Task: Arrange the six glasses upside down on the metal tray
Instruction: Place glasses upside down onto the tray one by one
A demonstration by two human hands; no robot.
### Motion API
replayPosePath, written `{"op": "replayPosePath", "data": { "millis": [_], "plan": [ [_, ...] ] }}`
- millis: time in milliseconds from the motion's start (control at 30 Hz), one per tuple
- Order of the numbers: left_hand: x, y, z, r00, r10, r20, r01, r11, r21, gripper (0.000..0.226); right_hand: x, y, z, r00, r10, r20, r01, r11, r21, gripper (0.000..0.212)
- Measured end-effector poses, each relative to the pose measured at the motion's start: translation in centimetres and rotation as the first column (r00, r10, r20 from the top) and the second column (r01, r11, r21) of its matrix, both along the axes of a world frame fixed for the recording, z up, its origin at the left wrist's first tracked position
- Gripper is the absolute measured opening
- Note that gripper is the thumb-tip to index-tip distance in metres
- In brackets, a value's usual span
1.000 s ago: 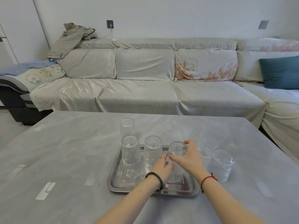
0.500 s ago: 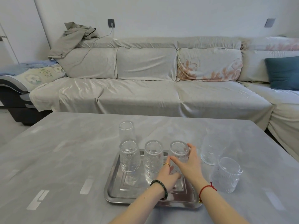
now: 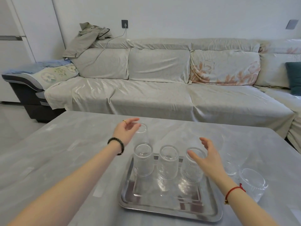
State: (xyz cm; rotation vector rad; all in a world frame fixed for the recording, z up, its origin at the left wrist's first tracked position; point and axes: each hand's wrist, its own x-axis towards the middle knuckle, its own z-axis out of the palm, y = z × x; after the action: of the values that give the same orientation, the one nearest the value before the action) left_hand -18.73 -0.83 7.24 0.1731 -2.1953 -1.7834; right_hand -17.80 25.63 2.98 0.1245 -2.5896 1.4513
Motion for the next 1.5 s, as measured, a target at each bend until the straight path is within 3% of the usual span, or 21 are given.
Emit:
{"op": "replayPosePath", "data": {
  "millis": [67,200,367,533,700,867,1000,1133,1267,1500],
  "plan": [
    [-2.3,-2.0,-0.9,0.988,0.086,0.126,-0.071,0.99,-0.123,0.048,-0.1,0.1,-0.4,1.0,0.006,0.017,-0.006,1.0,-0.004,0.065],
    [-5.0,-2.7,-4.0,0.942,0.049,0.331,0.047,0.96,-0.275,0.086,-0.4,0.5,-1.8,0.999,0.01,0.031,-0.01,1.0,0.0,0.065],
    [-8.1,-0.7,-6.5,0.94,0.007,0.342,0.071,0.975,-0.212,0.098,-0.4,0.9,-3.1,0.999,0.029,0.024,-0.029,1.0,0.011,0.063],
    [-8.9,-0.4,-7.4,0.952,0.159,0.262,-0.102,0.971,-0.218,0.082,-0.2,1.0,-3.6,0.998,0.037,0.056,-0.038,0.999,0.013,0.066],
    [-6.2,-1.9,-4.8,0.957,0.281,0.078,-0.266,0.95,-0.161,0.078,0.5,1.0,-3.6,0.998,0.035,0.044,-0.037,0.999,0.03,0.069],
    [-0.2,-4.3,-0.8,0.935,0.339,-0.104,-0.347,0.936,-0.065,0.077,3.6,-0.1,-2.6,0.983,-0.026,-0.184,0.046,0.994,0.102,0.064],
    [6.2,-4.4,-0.8,0.957,0.254,-0.138,-0.264,0.963,-0.059,0.069,6.7,-2.5,-2.9,0.951,0.115,-0.286,-0.084,0.989,0.121,0.06],
    [10.7,-2.7,-3.7,0.991,0.123,-0.053,-0.129,0.984,-0.126,0.071,8.9,-5.3,-3.9,0.938,0.302,-0.17,-0.287,0.952,0.103,0.056],
    [12.6,-0.1,-6.1,1.0,0.004,0.02,-0.001,0.991,-0.136,0.073,9.8,-7.9,-4.9,0.918,0.397,-0.009,-0.395,0.915,0.078,0.068],
    [11.9,2.6,-8.2,0.995,-0.029,0.093,0.042,0.989,-0.142,0.076,9.9,-11.1,-6.6,0.909,0.36,0.209,-0.348,0.933,-0.089,0.083]
  ]
}}
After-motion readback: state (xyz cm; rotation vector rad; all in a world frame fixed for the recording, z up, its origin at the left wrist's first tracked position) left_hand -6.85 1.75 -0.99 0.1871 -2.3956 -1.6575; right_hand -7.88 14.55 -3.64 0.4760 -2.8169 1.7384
